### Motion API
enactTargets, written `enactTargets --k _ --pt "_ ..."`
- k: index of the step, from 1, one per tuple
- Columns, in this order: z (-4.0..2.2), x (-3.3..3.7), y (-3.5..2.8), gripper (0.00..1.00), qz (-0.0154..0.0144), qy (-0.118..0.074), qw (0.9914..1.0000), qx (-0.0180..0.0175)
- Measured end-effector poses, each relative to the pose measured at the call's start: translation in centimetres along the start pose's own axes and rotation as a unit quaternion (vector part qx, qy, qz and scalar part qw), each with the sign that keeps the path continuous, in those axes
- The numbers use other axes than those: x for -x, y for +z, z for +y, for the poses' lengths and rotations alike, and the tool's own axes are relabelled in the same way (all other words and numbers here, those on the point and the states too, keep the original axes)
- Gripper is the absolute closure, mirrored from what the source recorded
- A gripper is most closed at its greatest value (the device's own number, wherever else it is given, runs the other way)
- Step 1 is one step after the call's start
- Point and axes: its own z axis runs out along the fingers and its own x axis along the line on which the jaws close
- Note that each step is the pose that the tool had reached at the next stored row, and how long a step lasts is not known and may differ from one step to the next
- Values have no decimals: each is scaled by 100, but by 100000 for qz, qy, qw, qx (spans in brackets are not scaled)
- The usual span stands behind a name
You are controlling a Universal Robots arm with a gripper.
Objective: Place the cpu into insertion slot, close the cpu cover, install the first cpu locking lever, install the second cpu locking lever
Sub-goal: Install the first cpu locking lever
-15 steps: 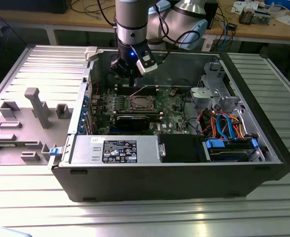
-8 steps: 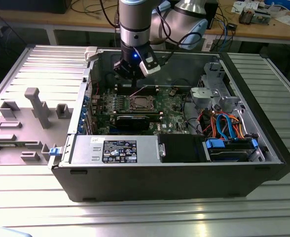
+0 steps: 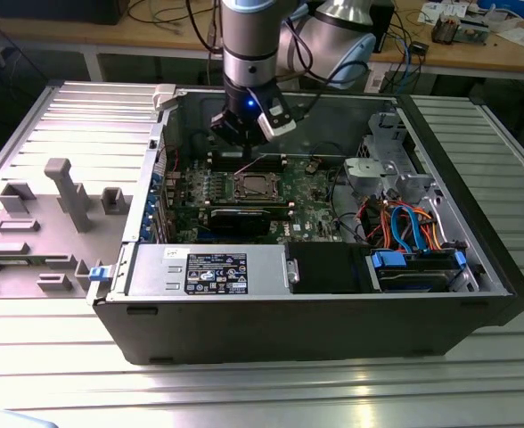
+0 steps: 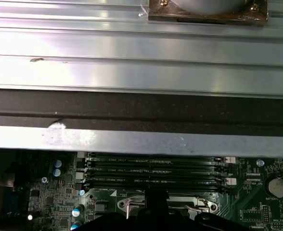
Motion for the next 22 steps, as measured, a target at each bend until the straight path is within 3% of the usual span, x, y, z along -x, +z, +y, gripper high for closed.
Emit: enactTargets --k 8,17,22 --pt "-5 71 34 89 184 -1310 99991 -29" --pt "-11 193 70 89 186 -1305 99991 -33" --pt "-12 196 79 89 178 -1304 99991 -19"
